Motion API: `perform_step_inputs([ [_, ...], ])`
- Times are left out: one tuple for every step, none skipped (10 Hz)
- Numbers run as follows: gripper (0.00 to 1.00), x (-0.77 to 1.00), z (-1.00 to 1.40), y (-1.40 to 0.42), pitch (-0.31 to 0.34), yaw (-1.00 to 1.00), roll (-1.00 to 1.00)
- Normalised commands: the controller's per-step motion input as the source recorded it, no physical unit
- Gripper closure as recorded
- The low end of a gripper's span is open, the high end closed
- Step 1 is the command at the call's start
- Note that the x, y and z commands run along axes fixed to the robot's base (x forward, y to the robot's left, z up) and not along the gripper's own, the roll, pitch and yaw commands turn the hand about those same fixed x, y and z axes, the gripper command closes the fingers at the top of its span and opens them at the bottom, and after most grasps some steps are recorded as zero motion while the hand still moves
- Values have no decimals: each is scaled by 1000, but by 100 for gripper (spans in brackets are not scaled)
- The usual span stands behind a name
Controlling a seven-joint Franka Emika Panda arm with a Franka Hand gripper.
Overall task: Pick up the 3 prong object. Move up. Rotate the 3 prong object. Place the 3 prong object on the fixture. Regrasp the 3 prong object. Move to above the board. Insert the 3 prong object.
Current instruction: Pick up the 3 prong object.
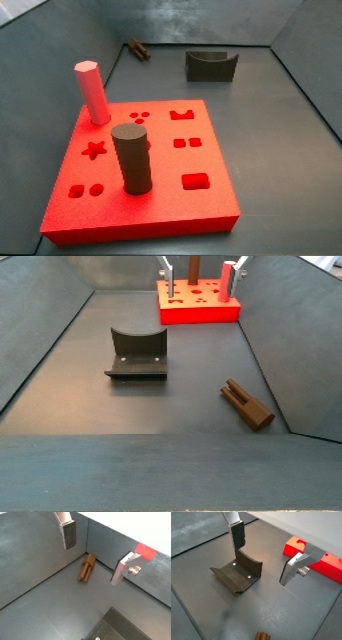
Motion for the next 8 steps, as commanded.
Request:
perform_step_inputs([
  [0,0,0,337,-43,154,-44],
  [0,0,-531,623,-199,546,-74],
  [0,-157,-746,740,-250,520,-66],
  [0,-154,-749,737,-247,523,-66],
  [0,-189,-789,754,-233,514,-54],
  [0,-217,-574,771,-204,420,-26],
  [0,0,0,0,24,0,0],
  [0,0,-51,0,-14,0,17],
])
